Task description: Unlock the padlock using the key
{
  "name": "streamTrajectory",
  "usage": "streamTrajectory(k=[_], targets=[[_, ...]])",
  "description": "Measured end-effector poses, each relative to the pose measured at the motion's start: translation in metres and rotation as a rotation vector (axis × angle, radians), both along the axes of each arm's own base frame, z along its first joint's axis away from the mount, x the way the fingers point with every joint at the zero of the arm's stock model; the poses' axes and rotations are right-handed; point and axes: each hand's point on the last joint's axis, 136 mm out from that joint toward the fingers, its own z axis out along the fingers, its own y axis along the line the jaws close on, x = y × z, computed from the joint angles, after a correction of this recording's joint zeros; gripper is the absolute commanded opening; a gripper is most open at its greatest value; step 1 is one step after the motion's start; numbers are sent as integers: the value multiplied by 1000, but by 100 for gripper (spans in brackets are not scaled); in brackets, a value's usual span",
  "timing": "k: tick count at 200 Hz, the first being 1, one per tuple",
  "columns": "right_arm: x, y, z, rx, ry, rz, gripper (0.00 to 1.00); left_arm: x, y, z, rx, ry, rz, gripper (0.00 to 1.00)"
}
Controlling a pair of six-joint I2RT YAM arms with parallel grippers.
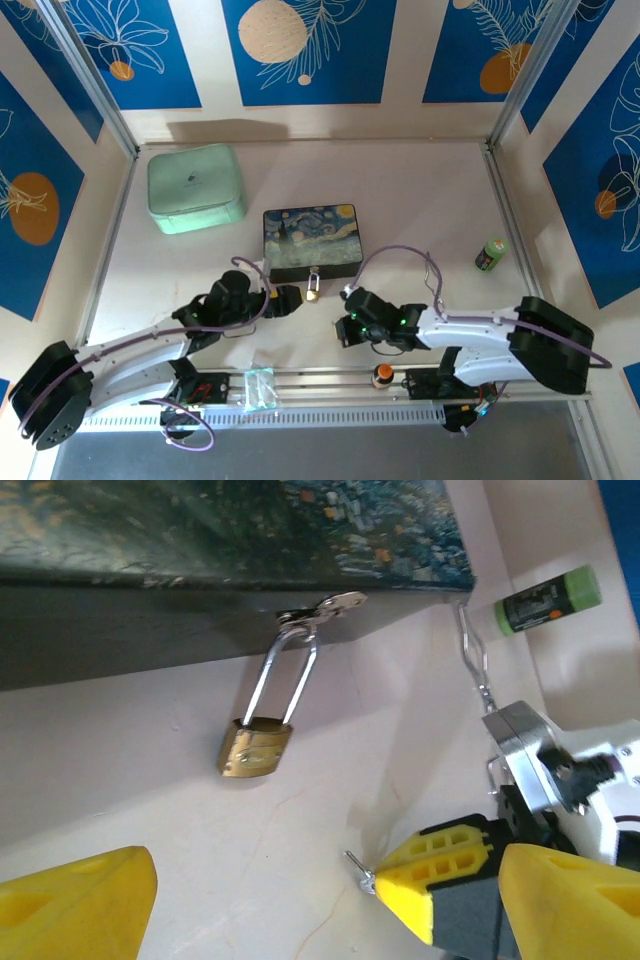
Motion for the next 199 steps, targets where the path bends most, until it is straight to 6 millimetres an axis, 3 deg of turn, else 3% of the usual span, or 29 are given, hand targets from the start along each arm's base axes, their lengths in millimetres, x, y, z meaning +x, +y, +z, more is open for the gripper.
streamTrajectory(k=[25, 57, 101, 153, 199], targets=[[7, -8, 17, 108, -13, -35, 0, -5, -13, 15, -60, -48, -23, 82], [12, -3, 67, 301, -89, -24, 0, -10, -29, 36, -142, -99, -55, 77], [9, 2, 118, 483, -172, 28, 0, -11, -51, 35, -190, -81, -103, 71], [1, 11, 138, 570, -186, 97, 0, -14, -74, 53, -302, -80, -163, 57], [10, 7, 139, 633, -174, 60, 0, -20, -80, 67, -345, -100, -194, 51]])
